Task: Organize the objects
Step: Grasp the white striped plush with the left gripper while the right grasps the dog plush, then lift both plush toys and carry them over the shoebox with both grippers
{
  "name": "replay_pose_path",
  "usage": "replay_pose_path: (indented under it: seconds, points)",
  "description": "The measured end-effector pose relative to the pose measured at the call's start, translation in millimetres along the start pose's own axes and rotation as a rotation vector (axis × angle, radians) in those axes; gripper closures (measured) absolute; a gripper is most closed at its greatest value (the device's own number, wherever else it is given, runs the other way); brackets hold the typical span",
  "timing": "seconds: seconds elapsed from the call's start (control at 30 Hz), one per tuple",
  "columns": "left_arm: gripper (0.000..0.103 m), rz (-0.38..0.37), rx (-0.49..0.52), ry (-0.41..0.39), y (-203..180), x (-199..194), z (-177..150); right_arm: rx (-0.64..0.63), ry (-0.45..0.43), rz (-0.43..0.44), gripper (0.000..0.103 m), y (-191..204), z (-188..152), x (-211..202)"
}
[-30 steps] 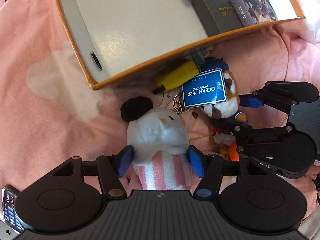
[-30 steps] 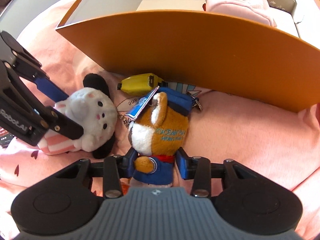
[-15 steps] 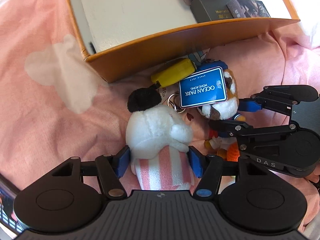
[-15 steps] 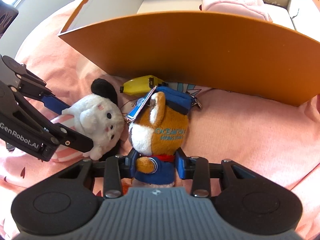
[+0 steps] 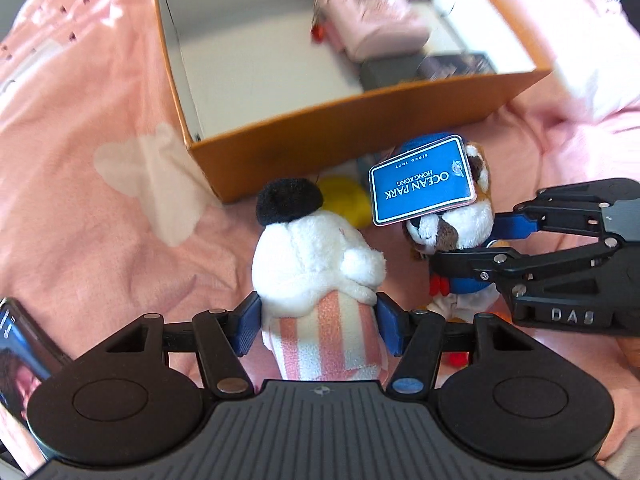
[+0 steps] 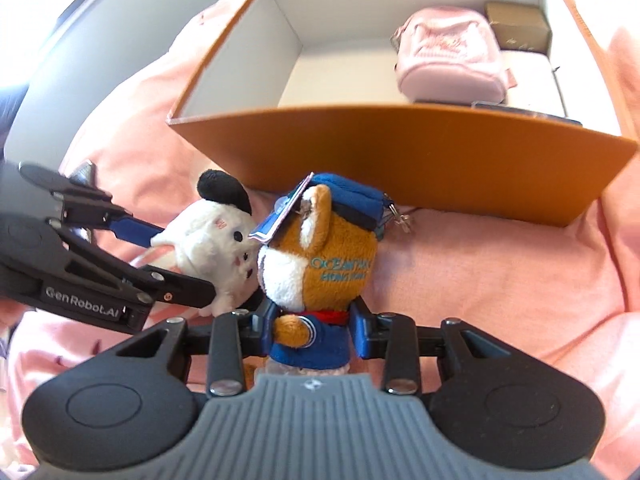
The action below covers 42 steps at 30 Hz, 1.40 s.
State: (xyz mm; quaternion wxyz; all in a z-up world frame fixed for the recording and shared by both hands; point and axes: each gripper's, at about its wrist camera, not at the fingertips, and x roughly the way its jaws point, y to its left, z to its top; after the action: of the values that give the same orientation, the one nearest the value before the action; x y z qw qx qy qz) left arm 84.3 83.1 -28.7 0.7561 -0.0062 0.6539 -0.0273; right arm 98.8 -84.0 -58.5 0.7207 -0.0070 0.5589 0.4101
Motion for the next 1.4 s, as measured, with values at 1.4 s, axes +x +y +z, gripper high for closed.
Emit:
replay_pose_path:
  seconds: [1.4]
  points:
    - [0.036, 0.184, 0.028, -0.408, 6.3, 12.5, 76.7, 0.147, 0.011, 0.158, 0.065, -43.4, 153.7, 50.6]
